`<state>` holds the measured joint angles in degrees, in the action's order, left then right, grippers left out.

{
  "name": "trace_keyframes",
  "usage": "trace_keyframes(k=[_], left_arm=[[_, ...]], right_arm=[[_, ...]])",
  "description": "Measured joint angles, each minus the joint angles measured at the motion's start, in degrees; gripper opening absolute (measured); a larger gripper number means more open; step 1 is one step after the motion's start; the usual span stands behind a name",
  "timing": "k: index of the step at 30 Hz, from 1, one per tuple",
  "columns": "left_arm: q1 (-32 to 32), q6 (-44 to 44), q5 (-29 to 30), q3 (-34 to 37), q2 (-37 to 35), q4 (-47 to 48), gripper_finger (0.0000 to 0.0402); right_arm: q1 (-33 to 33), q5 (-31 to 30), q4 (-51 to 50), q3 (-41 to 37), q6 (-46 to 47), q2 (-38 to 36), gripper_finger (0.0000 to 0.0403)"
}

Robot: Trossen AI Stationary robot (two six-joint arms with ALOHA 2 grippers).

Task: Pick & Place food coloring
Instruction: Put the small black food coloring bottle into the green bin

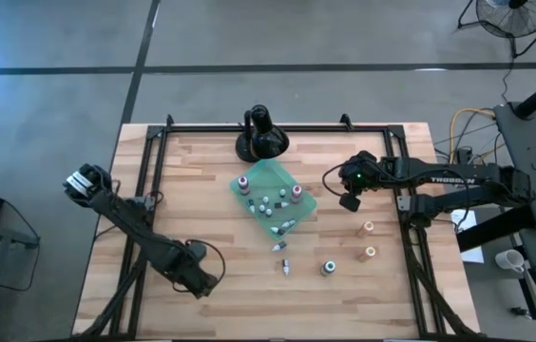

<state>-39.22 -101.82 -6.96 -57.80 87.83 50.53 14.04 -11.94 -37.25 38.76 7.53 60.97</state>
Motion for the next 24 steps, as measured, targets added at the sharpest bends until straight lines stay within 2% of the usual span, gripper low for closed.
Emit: trace_keyframes(k=[14, 24], left_arm=[[-0.4, 1.5, -3.2, 0.0, 2.2, 1.9, 0.0152], [-0.4, 2.4, -4.0, 0.2, 2.3, 1.6, 0.0124]], right_arm=[[0.0, 0.0, 0.1, 0.0, 0.0, 0.0, 0.0038], [0.0, 0.0, 0.1, 0.0, 0.0, 0.0, 0.0038]])
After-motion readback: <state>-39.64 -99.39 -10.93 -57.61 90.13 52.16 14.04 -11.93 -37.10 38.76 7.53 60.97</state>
